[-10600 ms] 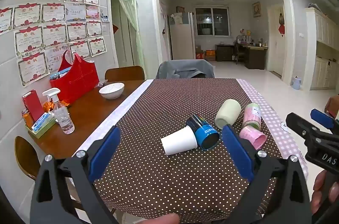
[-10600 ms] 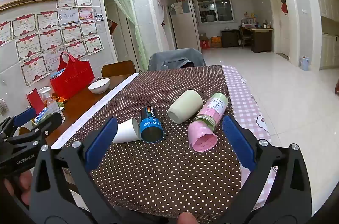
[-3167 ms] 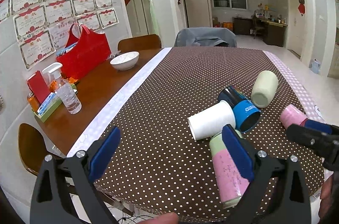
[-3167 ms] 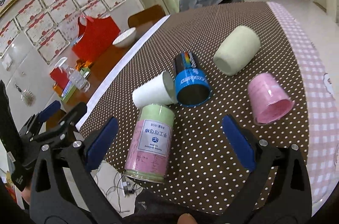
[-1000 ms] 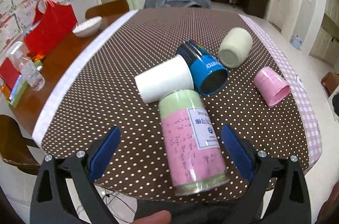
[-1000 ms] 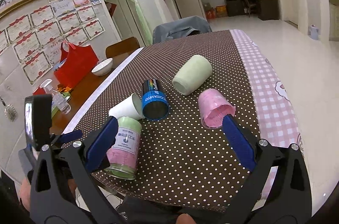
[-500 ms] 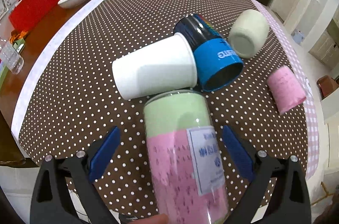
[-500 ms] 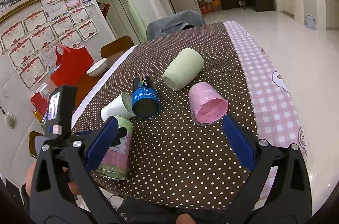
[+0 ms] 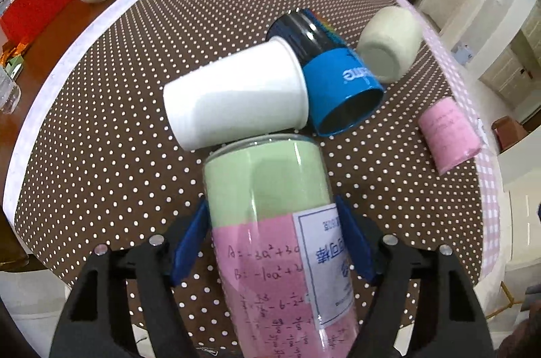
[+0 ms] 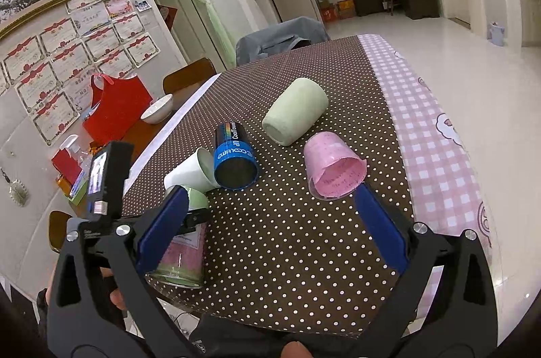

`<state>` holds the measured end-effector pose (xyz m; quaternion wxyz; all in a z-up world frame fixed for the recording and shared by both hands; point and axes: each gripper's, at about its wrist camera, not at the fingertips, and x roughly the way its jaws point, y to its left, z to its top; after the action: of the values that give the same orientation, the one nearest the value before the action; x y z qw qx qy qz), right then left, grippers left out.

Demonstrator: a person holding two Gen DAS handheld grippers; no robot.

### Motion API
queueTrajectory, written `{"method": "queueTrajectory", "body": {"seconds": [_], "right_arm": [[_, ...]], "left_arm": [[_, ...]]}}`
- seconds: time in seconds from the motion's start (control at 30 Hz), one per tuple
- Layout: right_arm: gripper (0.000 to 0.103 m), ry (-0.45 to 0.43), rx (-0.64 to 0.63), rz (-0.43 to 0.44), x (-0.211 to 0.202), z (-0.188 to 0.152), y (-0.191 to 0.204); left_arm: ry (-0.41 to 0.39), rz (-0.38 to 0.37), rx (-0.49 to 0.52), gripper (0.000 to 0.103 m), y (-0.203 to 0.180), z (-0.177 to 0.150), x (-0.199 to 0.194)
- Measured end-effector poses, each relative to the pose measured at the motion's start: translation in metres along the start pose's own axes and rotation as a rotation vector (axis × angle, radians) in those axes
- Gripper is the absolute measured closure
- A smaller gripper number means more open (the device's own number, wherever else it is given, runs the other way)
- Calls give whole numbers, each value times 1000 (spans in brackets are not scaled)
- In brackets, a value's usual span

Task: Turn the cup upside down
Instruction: 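Lift the jar with the left tool and carry it toward the white bowl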

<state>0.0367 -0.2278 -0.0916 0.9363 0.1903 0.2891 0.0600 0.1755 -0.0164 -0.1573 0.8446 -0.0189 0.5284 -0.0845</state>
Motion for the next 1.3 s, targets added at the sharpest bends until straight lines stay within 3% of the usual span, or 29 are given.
{"method": "queueTrajectory", "body": {"seconds": [0.1, 0.3, 0.57, 1.0, 1.3], "right_arm": [[6, 2, -1, 1, 0, 0, 0], [6, 10, -11, 2, 0, 0, 7], [6, 28, -27, -1, 7, -5, 14], [6, 82, -62, -10, 24, -20, 30], [6, 122, -86, -26, 43, -26, 38]], "left_arm": [[-37, -30, 3, 31, 2, -9, -9], [-175, -23, 48, 32, 3, -29, -42], [-383, 35, 84, 33, 15, -38, -94], [-532, 135, 35, 34, 77, -27, -129], [-594, 197, 40, 34, 106, -23, -124]]}}
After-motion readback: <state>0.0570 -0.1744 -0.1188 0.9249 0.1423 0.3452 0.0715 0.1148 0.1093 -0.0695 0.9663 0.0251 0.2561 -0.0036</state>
